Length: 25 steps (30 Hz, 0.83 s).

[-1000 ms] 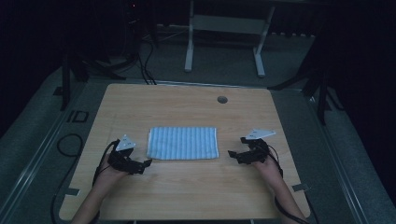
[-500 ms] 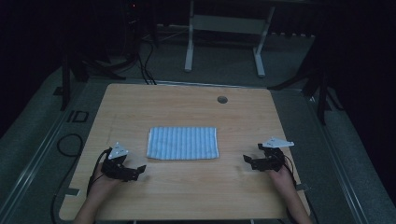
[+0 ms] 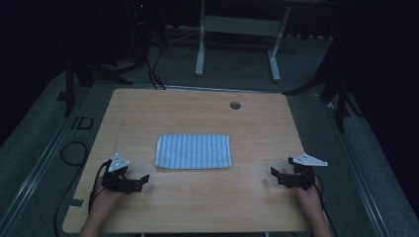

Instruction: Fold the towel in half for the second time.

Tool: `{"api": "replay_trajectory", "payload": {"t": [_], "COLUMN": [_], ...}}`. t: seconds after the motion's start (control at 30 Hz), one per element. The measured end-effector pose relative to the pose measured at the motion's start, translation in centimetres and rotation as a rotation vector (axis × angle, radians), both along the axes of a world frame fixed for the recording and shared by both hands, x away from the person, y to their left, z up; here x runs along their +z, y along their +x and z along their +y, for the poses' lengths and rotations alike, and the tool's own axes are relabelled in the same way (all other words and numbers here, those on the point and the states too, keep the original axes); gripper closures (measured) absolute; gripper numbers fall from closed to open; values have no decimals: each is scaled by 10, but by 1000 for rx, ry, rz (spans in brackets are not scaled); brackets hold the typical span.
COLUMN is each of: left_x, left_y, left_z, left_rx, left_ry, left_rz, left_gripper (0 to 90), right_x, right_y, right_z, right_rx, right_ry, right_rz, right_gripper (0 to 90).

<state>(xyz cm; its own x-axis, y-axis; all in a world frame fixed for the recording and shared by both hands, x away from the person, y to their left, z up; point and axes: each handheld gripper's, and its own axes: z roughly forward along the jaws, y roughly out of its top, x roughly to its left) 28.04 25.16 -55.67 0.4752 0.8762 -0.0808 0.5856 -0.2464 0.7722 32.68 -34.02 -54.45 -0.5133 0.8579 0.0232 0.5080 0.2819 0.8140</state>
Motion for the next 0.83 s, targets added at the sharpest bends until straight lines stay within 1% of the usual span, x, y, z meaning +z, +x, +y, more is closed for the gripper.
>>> {"api": "replay_trajectory", "payload": {"t": [0.07, 0.13, 0.2, 0.27, 0.33, 0.37, 0.4, 0.5, 0.6, 0.67, 0.73, 0.83], "left_x": [0, 1, 0, 0, 0, 1, 1, 2, 3, 2, 1, 1], "left_y": [-1, -3, -5, -7, -9, -9, -9, -10, -10, -10, -10, -10], "left_z": [1, 1, 3, 4, 5, 6, 7, 11, 14, 16, 16, 16], "left_rx": [3, 5, 12, 23, 29, 39, 46, 74, 95, 105, 105, 107], "left_ry": [-13, -13, -18, -17, -31, -36, -43, -55, -68, -66, -64, -72], "left_rz": [-7, -4, -1, -5, -13, -16, -28, -44, -48, -47, -47, -44], "left_gripper": [13, 13, 13, 13, 13, 13, 14, 13, 14, 14, 13, 14], "right_x": [0, 0, -1, -2, -2, -2, -3, -3, -4, -4, -4, -5], "right_y": [-4, -6, -7, -5, -4, -4, -4, -3, -2, -2, -1, -1], "right_z": [-5, -8, -11, -14, -17, -18, -18, -18, -18, -19, -20, -20], "right_rx": [-35, -60, -102, -139, -168, -170, -175, -180, -188, -195, -198, -200], "right_ry": [16, 6, -7, 7, 18, 23, 21, 12, 7, 8, 21, 22], "right_rz": [-6, -17, -16, -9, -13, -11, -12, -16, -10, -6, 2, 5], "right_gripper": [106, 106, 106, 107, 106, 106, 106, 107, 107, 107, 107, 106]}}
